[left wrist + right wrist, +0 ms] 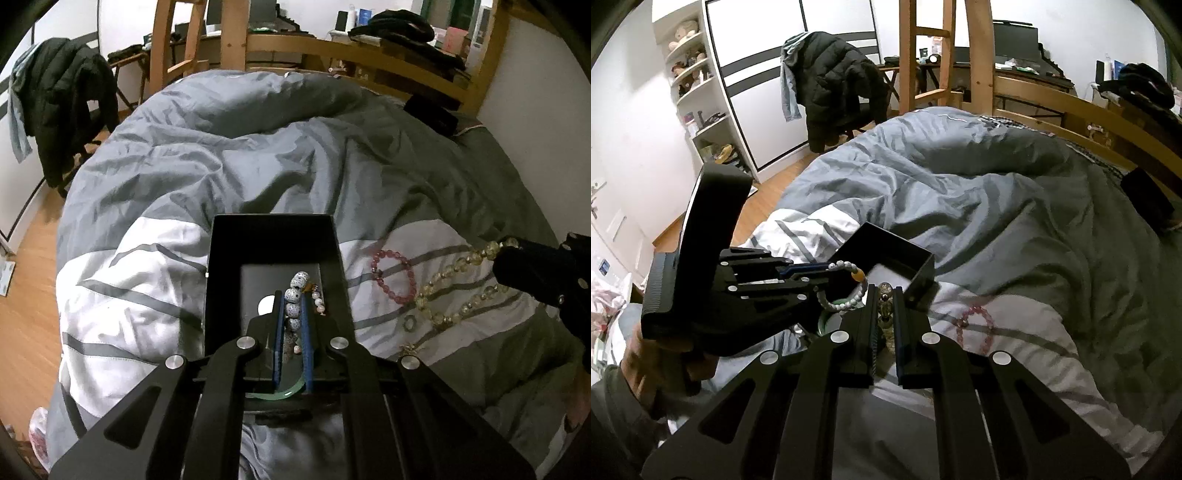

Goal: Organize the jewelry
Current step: 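Lower the white bead bracelet into the black box and open the left tool, then lower the gold chain necklace into the black box and open the right tool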

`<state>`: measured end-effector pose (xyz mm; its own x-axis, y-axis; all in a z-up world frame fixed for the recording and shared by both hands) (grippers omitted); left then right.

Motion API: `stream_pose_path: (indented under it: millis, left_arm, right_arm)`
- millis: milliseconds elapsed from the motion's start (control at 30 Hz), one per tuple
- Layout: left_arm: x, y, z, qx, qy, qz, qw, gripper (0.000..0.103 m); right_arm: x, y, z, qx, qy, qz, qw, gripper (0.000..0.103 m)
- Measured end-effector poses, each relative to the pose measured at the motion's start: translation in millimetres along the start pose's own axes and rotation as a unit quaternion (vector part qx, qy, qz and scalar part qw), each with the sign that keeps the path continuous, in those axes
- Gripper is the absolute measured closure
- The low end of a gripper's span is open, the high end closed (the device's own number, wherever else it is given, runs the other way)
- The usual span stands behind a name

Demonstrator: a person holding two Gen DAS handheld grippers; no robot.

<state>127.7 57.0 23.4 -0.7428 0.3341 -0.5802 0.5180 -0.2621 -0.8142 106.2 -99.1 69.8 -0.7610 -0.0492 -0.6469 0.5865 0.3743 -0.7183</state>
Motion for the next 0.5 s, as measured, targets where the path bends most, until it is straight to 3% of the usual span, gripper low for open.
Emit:
stream_pose_path:
  millis: [500]
  left_arm:
    - [2.9,13.1,-25.0,-0.004,-0.036,-0.025,0.999,0.094]
  right_arm:
    - [-25.2,35.7,-20.4,-0.021,-0.011,-0.009,1.0,0.095]
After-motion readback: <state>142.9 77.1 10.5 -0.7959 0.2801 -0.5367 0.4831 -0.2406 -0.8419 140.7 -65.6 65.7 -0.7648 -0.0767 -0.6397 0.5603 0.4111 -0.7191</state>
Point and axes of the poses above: each gripper's, at about its wrist camera, not at the fingertips, and y roughly the way its jaws point, z to its right, x to its underside, the point moved 1 cm from there along y, roughly the way its jaws point, and after that the axes turned 8 degrees about y, right-handed, at the moved point
